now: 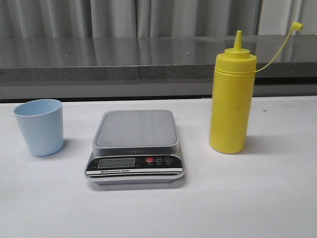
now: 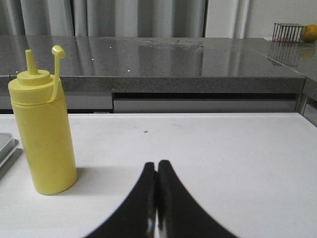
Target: Pour seasoning into cup on scale with both arms
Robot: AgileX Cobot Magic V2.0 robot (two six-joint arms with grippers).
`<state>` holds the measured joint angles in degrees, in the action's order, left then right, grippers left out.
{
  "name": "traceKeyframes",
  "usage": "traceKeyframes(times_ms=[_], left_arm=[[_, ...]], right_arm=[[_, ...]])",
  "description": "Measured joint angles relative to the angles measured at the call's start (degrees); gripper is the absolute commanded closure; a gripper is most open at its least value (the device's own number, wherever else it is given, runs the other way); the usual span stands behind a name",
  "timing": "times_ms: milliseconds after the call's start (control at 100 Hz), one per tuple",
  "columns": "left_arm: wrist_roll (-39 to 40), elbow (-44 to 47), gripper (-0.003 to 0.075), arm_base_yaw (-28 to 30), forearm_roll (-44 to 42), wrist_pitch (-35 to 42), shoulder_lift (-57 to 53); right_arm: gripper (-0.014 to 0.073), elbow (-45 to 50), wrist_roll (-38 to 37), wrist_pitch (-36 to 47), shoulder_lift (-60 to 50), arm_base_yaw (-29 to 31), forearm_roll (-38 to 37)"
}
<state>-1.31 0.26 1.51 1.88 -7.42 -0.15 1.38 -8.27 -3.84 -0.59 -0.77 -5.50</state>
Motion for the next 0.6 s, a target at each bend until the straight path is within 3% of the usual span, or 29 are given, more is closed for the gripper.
traceKeyframes(times_ms=[600], left_arm=[[0.0, 0.0, 0.0710, 0.0, -0.7, 0.3, 0.0]], right_arm=[[0.0661, 0.0, 0.0, 0.0, 0.0, 0.0, 0.0]])
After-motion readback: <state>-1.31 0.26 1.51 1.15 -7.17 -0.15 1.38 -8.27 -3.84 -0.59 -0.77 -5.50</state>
